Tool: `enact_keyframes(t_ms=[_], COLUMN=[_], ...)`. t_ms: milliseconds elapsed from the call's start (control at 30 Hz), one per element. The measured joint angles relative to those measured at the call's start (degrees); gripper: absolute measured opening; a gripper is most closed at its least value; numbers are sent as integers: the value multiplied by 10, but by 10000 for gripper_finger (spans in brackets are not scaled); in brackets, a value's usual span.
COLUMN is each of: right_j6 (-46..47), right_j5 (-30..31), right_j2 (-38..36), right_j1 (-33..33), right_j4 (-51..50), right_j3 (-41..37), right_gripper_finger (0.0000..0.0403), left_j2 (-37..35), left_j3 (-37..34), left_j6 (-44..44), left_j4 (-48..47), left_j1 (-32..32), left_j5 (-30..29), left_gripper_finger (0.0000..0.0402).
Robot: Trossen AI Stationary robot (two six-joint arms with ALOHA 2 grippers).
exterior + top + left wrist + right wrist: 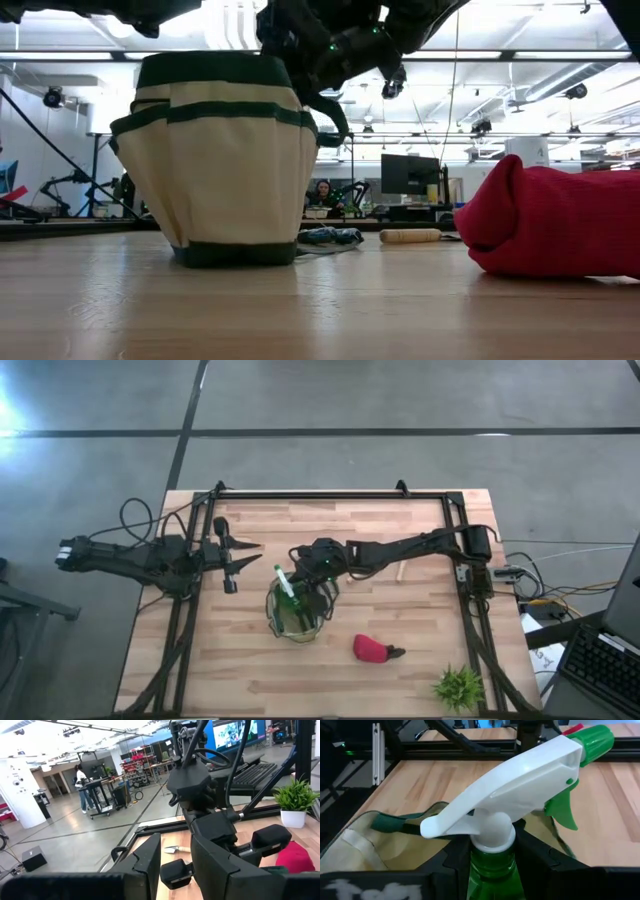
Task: Pick & Place Garden tools in Gardening bag
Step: Put the green spray bottle into the gardening bag, then put the red gloves into the gardening bag
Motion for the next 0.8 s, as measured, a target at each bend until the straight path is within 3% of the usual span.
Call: enact_keyframes(t_ms=[100,433,800], right_j6=[1,-17,-46], right_j5=[1,53,84], right_j2=[0,-23,-75], right_j1=[-2,-1,9], right_j4=[-10,-37,-164], right_j3=[0,0,5], right_gripper_finger=[120,199,221], left_j2=[0,0,0], left_j3=[0,0,0], left_j6=[0,-2,-3], left_j4=[0,0,-1], left_j1=[0,0,0], left_j5=[0,3,4], left_gripper_finger=[110,110,110])
